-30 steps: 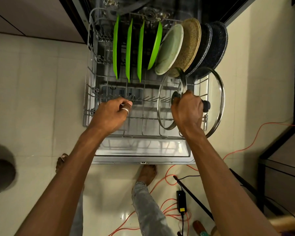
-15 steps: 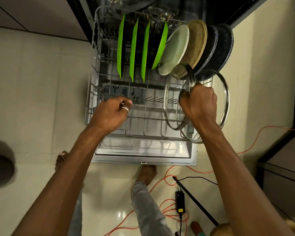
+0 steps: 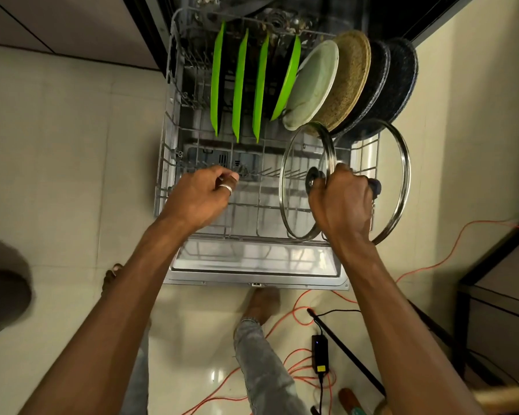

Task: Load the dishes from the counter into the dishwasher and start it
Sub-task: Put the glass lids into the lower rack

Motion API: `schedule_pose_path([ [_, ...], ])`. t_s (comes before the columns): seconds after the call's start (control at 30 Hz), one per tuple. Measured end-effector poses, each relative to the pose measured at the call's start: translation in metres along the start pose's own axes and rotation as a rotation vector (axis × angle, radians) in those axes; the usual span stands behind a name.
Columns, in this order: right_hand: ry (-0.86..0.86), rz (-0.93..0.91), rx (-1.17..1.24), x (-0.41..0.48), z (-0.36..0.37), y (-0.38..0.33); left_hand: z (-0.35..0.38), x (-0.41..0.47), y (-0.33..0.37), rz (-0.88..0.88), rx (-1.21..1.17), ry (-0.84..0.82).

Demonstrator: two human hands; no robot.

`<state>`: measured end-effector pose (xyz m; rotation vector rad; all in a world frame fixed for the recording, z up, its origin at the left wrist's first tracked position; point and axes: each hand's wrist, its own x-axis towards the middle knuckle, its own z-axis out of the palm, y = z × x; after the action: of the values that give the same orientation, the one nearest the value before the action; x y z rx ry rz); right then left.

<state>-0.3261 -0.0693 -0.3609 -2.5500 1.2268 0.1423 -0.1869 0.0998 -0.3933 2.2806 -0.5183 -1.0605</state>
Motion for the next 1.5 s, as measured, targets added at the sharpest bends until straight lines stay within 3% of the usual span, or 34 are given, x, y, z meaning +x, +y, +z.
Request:
schedule_pose_path([
  [0.47, 0.012, 0.086, 0.022, -0.001, 0.009, -0.003, 0.007, -0.004, -0.001, 0.008, -0.013, -0.011],
  [1.2, -0.007, -0.118, 0.005, 0.040, 0.026, -0.007, 0.005, 0.003, -0.011, 0.029, 0.023, -0.008],
  [1.5, -0.072, -0.016, 0.065, 0.009, 0.061, 0.004, 0.007, 0.003, -0.005, 0.044, 0.056, -0.027],
])
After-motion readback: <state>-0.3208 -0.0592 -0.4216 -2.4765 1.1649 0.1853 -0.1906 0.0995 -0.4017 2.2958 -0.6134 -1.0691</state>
